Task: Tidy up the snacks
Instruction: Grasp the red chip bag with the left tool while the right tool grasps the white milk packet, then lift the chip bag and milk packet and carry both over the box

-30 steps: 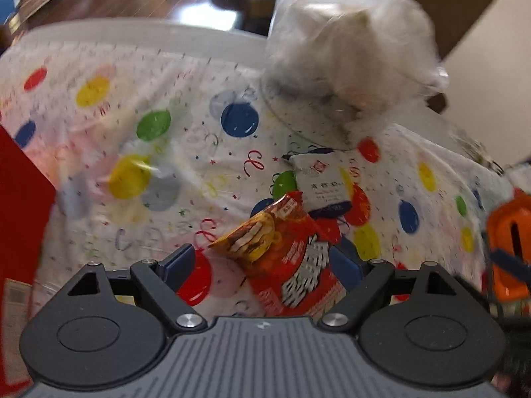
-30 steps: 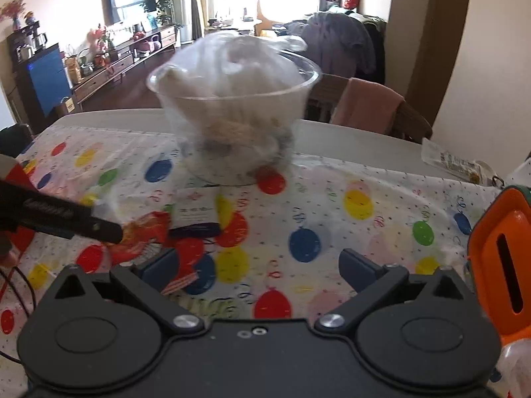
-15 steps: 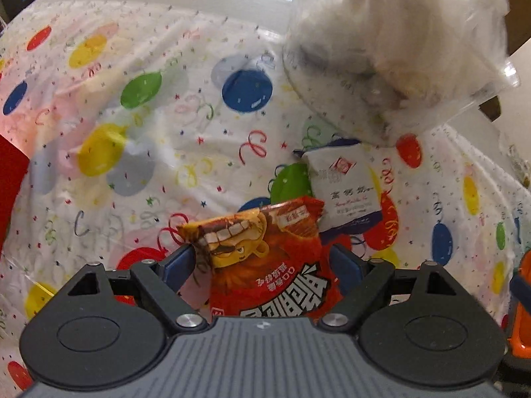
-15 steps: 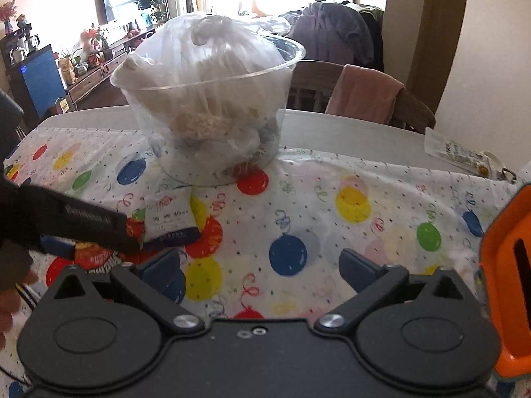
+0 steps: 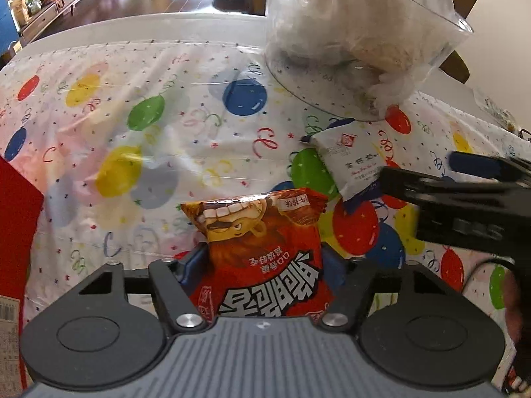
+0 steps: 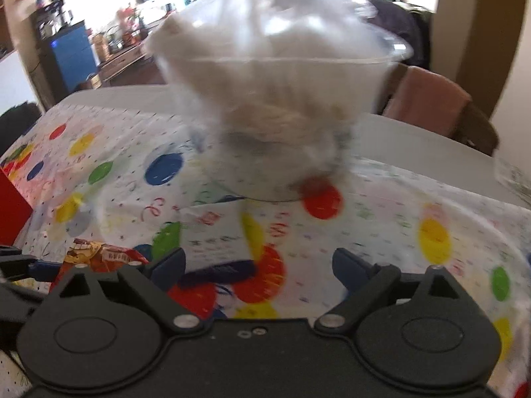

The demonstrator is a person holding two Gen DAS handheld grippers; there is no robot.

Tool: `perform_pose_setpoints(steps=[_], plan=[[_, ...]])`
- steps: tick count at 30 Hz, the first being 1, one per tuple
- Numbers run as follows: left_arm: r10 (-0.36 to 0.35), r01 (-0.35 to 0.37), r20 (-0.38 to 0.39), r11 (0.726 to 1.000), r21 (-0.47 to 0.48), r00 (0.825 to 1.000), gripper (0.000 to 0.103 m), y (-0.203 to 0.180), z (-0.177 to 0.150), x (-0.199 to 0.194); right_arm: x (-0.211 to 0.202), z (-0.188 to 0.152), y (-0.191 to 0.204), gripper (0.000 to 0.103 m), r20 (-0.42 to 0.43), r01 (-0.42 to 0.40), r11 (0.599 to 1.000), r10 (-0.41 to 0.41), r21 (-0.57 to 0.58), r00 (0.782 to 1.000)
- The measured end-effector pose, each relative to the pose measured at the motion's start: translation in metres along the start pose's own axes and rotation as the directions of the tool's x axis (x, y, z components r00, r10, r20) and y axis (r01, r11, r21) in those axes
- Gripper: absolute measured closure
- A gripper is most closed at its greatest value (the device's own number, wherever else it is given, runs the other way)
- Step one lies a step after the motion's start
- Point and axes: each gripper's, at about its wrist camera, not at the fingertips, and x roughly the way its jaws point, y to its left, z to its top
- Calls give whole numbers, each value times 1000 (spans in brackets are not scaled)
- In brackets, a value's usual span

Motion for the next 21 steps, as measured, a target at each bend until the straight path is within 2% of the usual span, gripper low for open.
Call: perform_pose_setpoints(steps=[8, 13, 15, 21], plan=[[-15, 16, 13, 999, -33, 1000, 35, 26, -10, -9, 36, 7, 27, 28, -44, -28, 997, 25, -68, 999], [-27, 28, 7, 998, -47, 1000, 35, 34, -12, -14, 40, 6, 30, 38, -37, -17, 997, 14, -71, 999], [-32, 32, 10, 998, -49, 999, 35, 37, -12, -15, 39, 5, 32, 47, -27, -16, 997, 14, -73, 1000], [-39, 40, 25, 998, -49, 999, 35, 40, -16, -23, 37, 3, 40, 54, -17, 7, 997, -8, -74, 1000]])
